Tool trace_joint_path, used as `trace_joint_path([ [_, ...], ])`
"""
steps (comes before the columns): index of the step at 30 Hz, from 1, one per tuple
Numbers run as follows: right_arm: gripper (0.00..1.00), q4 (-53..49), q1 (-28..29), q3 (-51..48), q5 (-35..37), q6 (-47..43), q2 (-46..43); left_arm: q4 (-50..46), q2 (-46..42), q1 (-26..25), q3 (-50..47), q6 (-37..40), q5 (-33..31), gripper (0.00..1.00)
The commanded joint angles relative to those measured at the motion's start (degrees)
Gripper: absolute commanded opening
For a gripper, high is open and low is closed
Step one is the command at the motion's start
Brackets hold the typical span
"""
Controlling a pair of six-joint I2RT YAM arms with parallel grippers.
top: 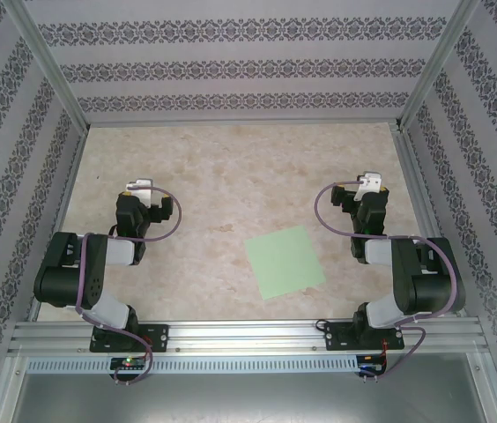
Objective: Fold a paper plane with a square sheet of paper (pick it up from the middle)
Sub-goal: Move the square sheet of paper to the center of the table.
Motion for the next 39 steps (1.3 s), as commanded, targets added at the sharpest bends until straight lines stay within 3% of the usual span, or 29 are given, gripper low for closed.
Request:
trace_joint_path([
  [1, 0.98, 1.28, -0.28, 0.08, -1.31, -0.04, 0.05, 1.29, 0.11, -0.71, 1.02, 0.74, 0.64, 1.0],
  [31, 0.98, -0.34, -1.11, 0.8, -2.87, 0.44, -0.84, 1.89, -0.12, -0.62, 0.66, 0.74, 0.52, 1.0],
  [34, 0.98, -10.89, -0.98, 4.21, -1.97, 0.52, -5.86, -3.5, -3.39, -0.71, 2.21, -0.59, -2.47, 1.0],
  [39, 0.98, -24.77, 0.36, 9.86, 1.88, 4.18, -13.14, -22.91, -10.67, -0.69, 8.98, -6.55, -10.09, 1.0],
])
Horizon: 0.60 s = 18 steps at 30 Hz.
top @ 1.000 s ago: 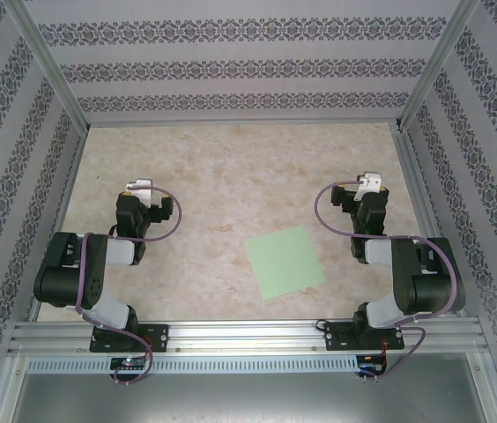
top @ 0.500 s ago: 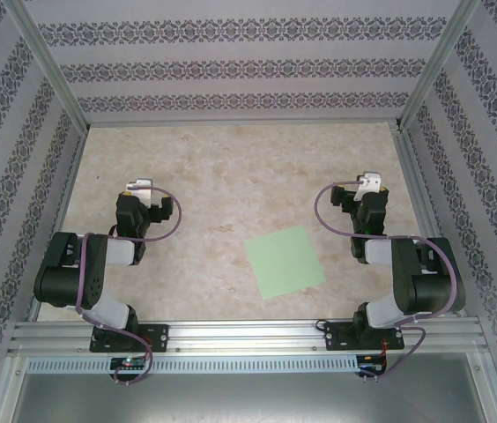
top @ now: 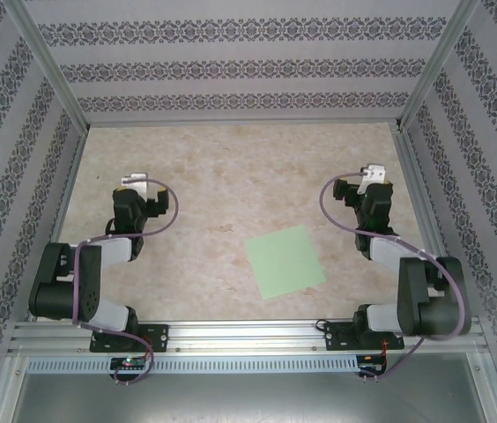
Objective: Fold a paper plane with a square sheet of paper (pick it up from the middle)
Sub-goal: Move the square sheet of paper to the center of the table.
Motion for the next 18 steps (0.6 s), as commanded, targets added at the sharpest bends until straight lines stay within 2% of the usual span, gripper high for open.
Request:
trace_joint_path([
  [1, 0.98, -13.61, 0.84, 6.32, 3.72, 6.82, -4.49, -13.15, -5.28, -0.71, 4.88, -6.41, -5.56, 1.0],
  [4, 0.98, -33.85, 1.18, 15.81, 4.02, 16.61, -5.37, -21.32, -9.55, -0.71, 7.69, -11.04, -3.31, 1.0],
  [6, 0.98, -43.24, 1.13, 20.7, 2.16, 20.24, -4.48, -27.79, -11.73, -0.71, 10.36, -13.05, -1.84, 1.0],
  [9, 0.98, -47.89, 1.41, 23.12, -1.08, 22.92, -3.89, -38.48, -13.87, -0.71, 14.91, -17.42, -2.15, 1.0],
  [13, 0.98, -51.98, 3.29, 24.26, -7.89, 23.98, -3.46, -50.24, -14.36, -0.71, 21.14, -19.7, 3.3, 1.0],
  [16, 0.98, -56.74, 7.32, 24.91, -10.49, 24.25, -2.88, -54.05, -14.1, -0.71, 23.26, -19.61, 8.37, 1.0],
  [18, 0.98, -59.76, 11.12, 24.58, -9.13, 24.99, -3.21, -55.03, -13.89, -0.71, 24.03, -19.95, 9.59, 1.0],
])
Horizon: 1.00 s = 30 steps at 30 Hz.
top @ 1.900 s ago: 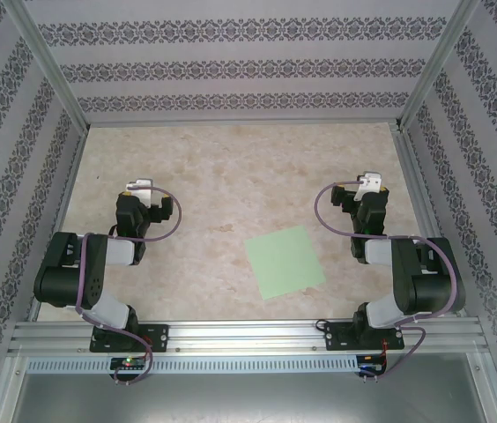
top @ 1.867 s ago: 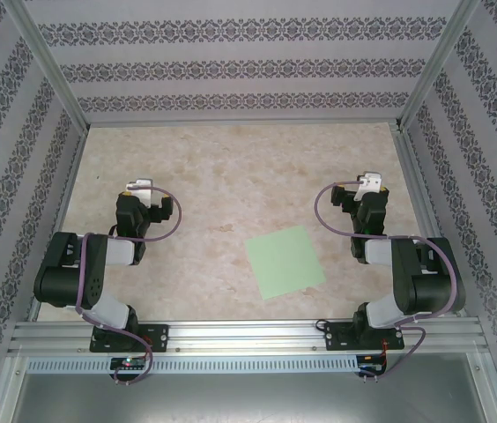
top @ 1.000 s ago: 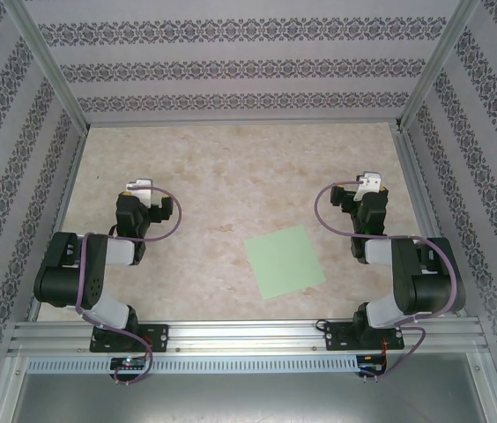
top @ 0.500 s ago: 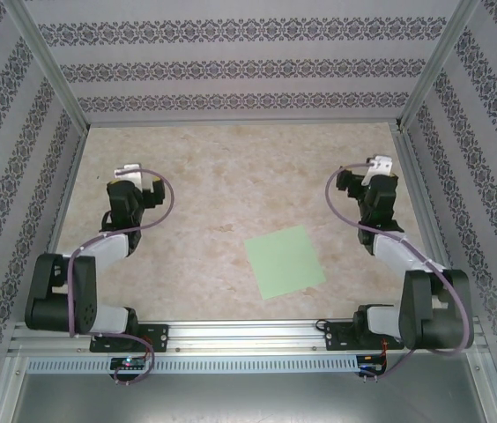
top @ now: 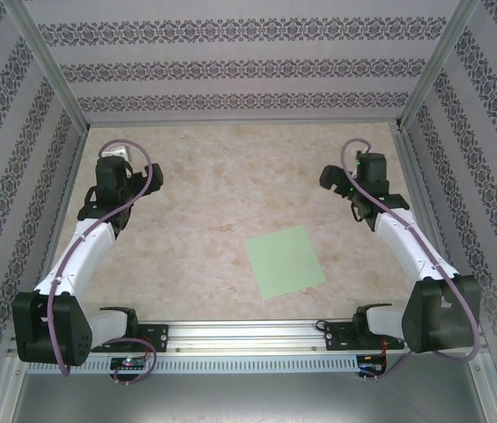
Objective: Fold a paper plane with a square sheet of paper (pick it up from the middle)
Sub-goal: Move the square sheet of paper to the center of the table.
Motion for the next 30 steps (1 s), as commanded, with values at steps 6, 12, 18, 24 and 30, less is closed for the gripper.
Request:
trace_joint_path([
  [6, 0.98, -12.32, 18.03, -2.86, 3.65, 8.05, 0.4, -11.16, 0.75, -0.69, 2.99, -2.2, 4.26, 1.0],
  [12, 0.98, -13.22, 30.16, -3.26, 7.29, 12.12, 5.22, -10.81, 1.54, -0.69, 3.11, -2.27, 5.07, 1.0],
  [18, 0.98, -12.4, 33.97, -1.27, 6.58, 13.13, 13.28, -9.89, 1.45, -0.69, 2.48, -1.98, 4.99, 1.0],
  [24, 0.98, -10.17, 34.58, 0.44, 4.06, 12.31, 19.34, -9.65, 2.95, -0.69, 2.9, -1.86, 6.61, 1.0],
  [30, 0.98, -10.5, 34.16, 4.2, 6.0, 10.95, 26.13, -10.17, 2.93, -0.69, 2.96, -1.36, 6.25, 1.0],
])
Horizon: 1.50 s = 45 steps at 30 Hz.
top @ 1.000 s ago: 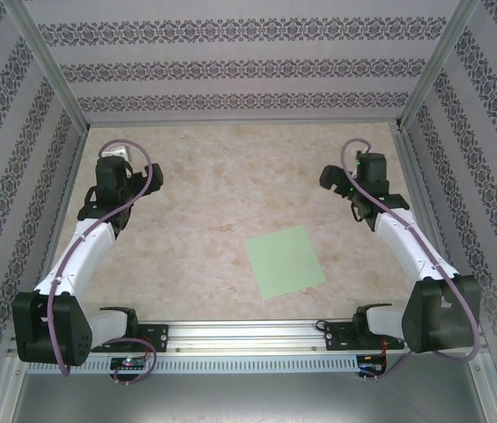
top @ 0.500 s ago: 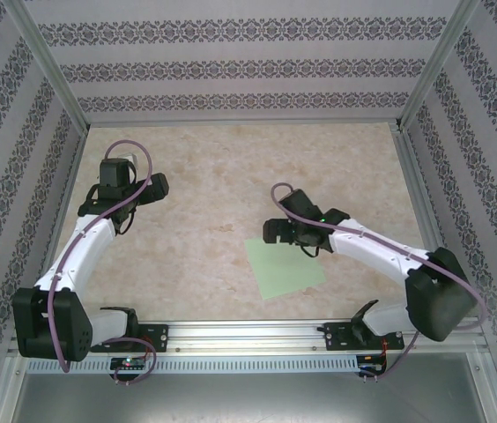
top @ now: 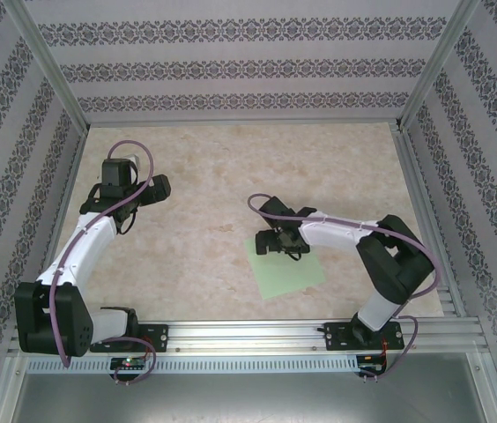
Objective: Fold a paper plane with a square sheet of paper (pick it up from the middle)
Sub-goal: Move the square sheet of paper to the center of the table, then first fold in half a square sheet of paper at the center of the table.
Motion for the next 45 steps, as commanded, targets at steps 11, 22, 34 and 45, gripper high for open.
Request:
trace_joint_path([
  [11, 0.98, 3.1, -6.14, 18.72, 1.05, -1.99, 18.37, -2.01, 0.06, -0.44, 1.51, -0.03, -0.17, 1.0],
  [22, 0.98, -1.62, -7.46, 31.37, 0.47, -12.28, 18.37, -2.06, 0.71, -0.44, 1.55, -0.67, 0.93, 1.0],
  [34, 0.98, -12.64, -7.25, 33.47, 3.65, -15.65, 18.58, -2.64, 1.65, -0.44, 1.83, -1.41, 0.85, 1.0],
  [45, 0.98, -15.81, -6.48, 38.68, 4.88, -14.9, 25.12, -2.96, 2.16, -0.44, 1.86, -1.31, 1.5, 1.0],
])
